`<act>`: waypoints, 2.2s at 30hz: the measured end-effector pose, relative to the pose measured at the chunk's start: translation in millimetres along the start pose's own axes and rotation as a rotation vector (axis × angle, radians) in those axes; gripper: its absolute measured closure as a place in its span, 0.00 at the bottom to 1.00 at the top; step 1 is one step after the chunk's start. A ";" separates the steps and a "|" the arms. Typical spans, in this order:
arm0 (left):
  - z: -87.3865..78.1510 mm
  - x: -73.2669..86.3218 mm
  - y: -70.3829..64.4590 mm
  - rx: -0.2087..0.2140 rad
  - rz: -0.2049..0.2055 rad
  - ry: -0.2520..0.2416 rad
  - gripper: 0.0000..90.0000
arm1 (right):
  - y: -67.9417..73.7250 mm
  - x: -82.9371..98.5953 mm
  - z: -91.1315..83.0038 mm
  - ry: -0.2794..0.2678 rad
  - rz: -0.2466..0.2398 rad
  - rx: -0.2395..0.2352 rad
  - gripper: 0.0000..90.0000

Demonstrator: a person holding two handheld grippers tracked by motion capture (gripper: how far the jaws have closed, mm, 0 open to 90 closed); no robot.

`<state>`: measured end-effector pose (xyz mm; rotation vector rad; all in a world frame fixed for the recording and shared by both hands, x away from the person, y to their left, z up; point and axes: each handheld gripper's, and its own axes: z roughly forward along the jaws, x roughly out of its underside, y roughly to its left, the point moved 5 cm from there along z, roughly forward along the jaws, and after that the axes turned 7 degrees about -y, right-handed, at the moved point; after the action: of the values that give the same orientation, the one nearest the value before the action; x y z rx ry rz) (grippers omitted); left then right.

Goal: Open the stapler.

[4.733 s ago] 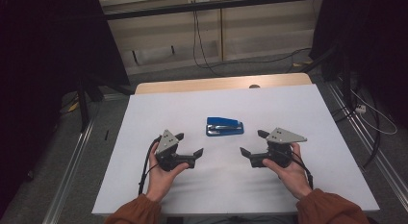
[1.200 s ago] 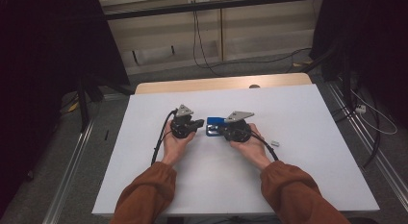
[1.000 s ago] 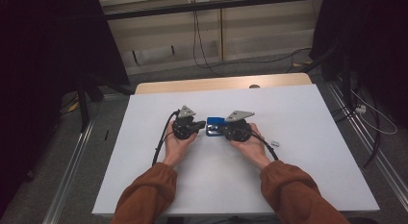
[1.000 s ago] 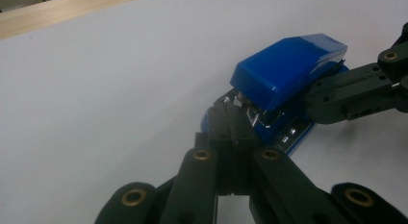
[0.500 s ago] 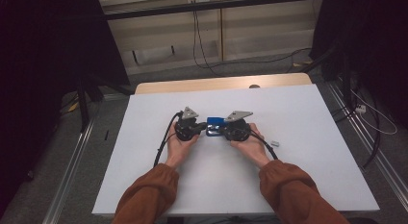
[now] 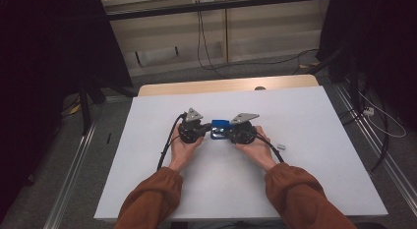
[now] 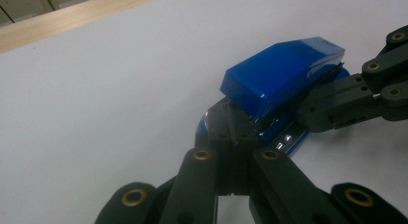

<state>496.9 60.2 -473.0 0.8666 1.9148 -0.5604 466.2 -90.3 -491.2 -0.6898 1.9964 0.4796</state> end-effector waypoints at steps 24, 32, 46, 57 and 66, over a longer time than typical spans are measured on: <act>-3.8 -8.9 -0.5 0.019 -0.009 -0.048 1.00 | 0.7 -0.3 0.0 0.005 0.013 0.012 1.00; -4.2 -11.0 -0.8 0.021 -0.012 -0.053 1.00 | 1.3 -0.7 0.0 0.008 -0.010 0.012 1.00; -4.7 -13.6 -1.8 0.021 -0.008 -0.063 1.00 | 1.0 -0.6 0.0 0.005 -0.008 0.010 1.00; -5.9 -17.9 -3.4 0.025 -0.009 -0.080 1.00 | 1.0 -0.5 -0.1 0.007 0.003 0.013 1.00; -6.9 -22.6 -5.5 0.030 0.001 -0.093 1.00 | 1.6 -0.6 -0.8 0.012 -0.011 0.014 1.00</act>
<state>496.0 53.7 -449.6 0.8463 1.8263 -0.6196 464.9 -89.5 -490.2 -0.6963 2.0047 0.4561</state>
